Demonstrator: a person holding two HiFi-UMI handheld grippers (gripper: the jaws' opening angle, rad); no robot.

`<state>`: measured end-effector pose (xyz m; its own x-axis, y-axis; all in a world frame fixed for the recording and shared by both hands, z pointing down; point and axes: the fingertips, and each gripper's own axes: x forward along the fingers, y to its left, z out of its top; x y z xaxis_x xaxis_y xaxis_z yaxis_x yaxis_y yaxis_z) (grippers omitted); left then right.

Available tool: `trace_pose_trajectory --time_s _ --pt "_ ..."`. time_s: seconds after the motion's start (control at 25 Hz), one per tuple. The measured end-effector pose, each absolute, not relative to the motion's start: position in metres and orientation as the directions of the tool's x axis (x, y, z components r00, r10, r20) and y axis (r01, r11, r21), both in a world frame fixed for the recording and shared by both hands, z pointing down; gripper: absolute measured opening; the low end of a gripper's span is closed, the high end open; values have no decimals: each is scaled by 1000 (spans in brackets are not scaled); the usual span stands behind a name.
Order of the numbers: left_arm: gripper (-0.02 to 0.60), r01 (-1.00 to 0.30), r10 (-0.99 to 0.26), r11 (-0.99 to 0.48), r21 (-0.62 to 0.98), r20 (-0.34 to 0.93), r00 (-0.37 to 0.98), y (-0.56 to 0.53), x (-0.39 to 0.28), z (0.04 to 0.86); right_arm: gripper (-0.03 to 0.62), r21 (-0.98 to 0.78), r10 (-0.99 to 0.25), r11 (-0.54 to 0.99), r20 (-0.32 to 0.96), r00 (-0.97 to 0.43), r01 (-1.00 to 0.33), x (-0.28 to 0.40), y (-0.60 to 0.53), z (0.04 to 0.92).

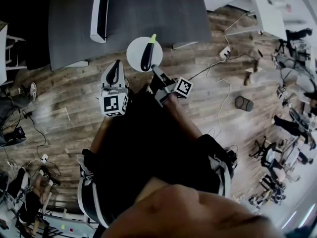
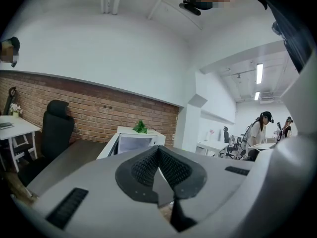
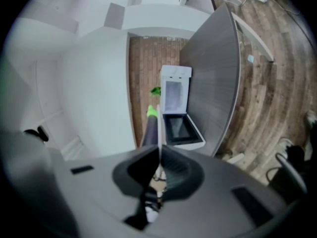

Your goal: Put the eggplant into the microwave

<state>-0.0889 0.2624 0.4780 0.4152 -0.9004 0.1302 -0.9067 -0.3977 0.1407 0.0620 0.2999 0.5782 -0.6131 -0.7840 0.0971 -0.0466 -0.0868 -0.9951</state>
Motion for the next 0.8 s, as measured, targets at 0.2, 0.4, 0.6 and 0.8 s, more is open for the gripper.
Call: trace_pose_trajectory --time_s 0.2,0.4,0.6,0.8 --pt "37 -901 -895 -408 149 131 427 248 -125 486 38 -994 -800 -98 110 -590 -52 31 286 586" --pt "37 -886 -882 -437 153 121 456 239 -133 473 38 -995 -819 -93 102 -565 -46 22 280 575" --pt "37 -873 -870 -464 153 107 481 236 -134 467 38 -995 -834 -96 98 -543 -33 19 279 576" --pt "37 -874 -872 -458 165 107 477 241 -137 464 38 -996 -836 -88 87 -542 -24 15 277 568"
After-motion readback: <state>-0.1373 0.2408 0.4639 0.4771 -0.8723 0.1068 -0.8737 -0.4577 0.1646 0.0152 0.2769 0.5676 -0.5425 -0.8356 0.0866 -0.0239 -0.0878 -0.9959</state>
